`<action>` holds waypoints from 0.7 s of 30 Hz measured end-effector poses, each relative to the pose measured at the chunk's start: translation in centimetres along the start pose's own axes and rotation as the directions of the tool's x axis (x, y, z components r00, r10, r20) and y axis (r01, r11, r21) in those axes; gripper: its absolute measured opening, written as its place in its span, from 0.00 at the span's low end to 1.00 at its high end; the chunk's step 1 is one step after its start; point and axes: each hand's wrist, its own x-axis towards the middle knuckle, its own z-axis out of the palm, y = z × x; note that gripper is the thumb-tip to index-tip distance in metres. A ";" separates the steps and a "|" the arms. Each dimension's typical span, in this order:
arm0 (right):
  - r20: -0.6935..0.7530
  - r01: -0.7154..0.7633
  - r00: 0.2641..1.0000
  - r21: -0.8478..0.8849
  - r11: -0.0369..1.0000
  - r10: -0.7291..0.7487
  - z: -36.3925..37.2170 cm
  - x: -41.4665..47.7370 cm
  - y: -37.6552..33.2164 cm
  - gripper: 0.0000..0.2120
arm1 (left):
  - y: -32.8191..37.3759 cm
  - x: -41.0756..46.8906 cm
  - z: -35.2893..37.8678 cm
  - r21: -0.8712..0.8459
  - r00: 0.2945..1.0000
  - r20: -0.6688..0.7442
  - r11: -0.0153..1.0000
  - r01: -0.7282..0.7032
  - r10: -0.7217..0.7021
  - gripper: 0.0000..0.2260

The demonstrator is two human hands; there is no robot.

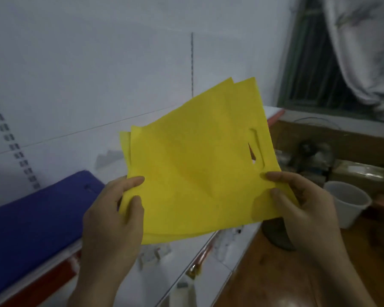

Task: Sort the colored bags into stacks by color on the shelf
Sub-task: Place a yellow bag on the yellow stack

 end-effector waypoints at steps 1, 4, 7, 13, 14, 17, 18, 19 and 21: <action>-0.021 -0.014 1.000 -0.002 1.000 0.014 -1.1 0.8 1.1 0.15 | 0.5 0.7 1.9 -0.003 1.000 0.018 1.000 -0.004 0.005 0.17; -0.075 -0.059 0.995 0.005 0.998 0.059 -3.8 3.2 4.4 0.15 | 0.8 2.9 7.7 -0.014 0.998 0.064 1.000 -0.011 0.012 0.19; -0.115 -0.112 0.987 -0.003 0.994 0.110 -5.5 6.7 7.9 0.14 | 0.6 5.4 13.6 -0.020 0.995 0.096 0.999 -0.032 0.033 0.21; -0.153 -0.112 0.983 -0.090 0.990 0.097 -7.3 17.1 15.0 0.14 | 0.2 12.4 25.5 -0.010 0.985 0.141 0.995 -0.100 0.100 0.23; -0.151 -0.119 0.983 -0.107 0.987 0.102 -7.5 19.3 16.0 0.13 | 0.2 13.9 27.3 -0.009 0.984 0.145 0.995 -0.103 0.103 0.23; -0.133 -0.140 0.984 -0.138 0.980 0.122 -8.0 25.0 18.6 0.13 | 0.5 17.9 32.1 0.020 0.981 0.168 0.995 -0.101 0.096 0.21; -0.132 -0.144 0.983 -0.139 0.980 0.126 -8.1 26.7 19.5 0.13 | 0.6 19.0 33.4 0.027 0.979 0.176 0.994 -0.107 0.100 0.20; -0.134 -0.145 0.983 -0.136 0.980 0.127 -8.2 28.5 20.4 0.13 | 0.8 20.2 34.8 0.034 0.978 0.181 0.993 -0.112 0.104 0.20; -0.129 -0.146 0.983 -0.146 0.978 0.128 -8.4 31.9 22.5 0.13 | 1.3 22.2 37.5 0.079 0.977 0.183 0.989 -0.122 0.106 0.20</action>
